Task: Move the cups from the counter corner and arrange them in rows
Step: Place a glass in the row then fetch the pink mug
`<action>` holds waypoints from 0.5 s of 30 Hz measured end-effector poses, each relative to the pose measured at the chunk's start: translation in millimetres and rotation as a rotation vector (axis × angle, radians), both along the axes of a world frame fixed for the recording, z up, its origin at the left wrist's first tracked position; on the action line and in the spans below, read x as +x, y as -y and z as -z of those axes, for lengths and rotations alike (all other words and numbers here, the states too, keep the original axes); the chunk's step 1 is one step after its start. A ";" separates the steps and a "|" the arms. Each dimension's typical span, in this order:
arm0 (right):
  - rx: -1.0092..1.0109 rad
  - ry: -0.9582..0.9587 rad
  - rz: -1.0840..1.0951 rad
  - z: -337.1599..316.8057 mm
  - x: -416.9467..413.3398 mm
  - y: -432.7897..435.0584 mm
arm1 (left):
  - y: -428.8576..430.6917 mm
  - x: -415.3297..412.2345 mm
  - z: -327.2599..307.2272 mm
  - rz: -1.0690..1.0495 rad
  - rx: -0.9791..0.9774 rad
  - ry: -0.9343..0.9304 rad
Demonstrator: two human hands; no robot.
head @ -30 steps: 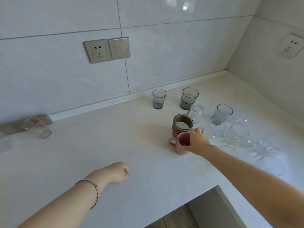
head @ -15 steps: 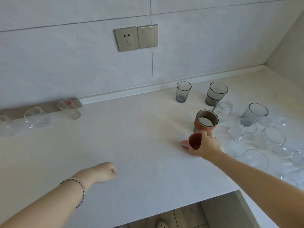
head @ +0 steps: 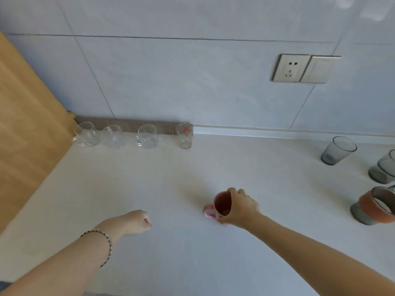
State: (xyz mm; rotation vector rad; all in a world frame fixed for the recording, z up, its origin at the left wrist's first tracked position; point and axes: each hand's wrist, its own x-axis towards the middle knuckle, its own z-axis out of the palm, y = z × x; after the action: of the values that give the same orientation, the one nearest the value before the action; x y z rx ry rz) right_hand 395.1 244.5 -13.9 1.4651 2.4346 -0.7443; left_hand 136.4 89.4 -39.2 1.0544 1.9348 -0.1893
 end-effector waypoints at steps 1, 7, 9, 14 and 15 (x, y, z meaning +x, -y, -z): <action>-0.006 -0.009 -0.009 1.8 -26.5 8.8 | 9.2 -23.2 1.1 -0.011 0.001 -0.004; -0.049 -0.043 0.006 4.8 -184.5 54.7 | 57.6 -165.2 -3.1 -0.132 0.045 -0.050; -0.068 -0.055 0.039 8.8 -233.3 68.3 | 71.5 -202.1 -2.7 -0.159 0.017 -0.044; -0.066 -0.113 0.037 21.2 -351.7 91.7 | 91.0 -271.1 -1.2 -0.206 0.002 -0.031; -0.063 -0.124 0.030 22.6 -374.5 94.9 | 94.0 -281.4 -0.1 -0.224 0.005 -0.027</action>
State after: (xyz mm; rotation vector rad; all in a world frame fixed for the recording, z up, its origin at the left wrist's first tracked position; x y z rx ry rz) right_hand 20.5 149.5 -36.5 1.4757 2.4588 -0.9363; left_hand -145.0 -4.5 -39.1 0.8335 2.0619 -0.0737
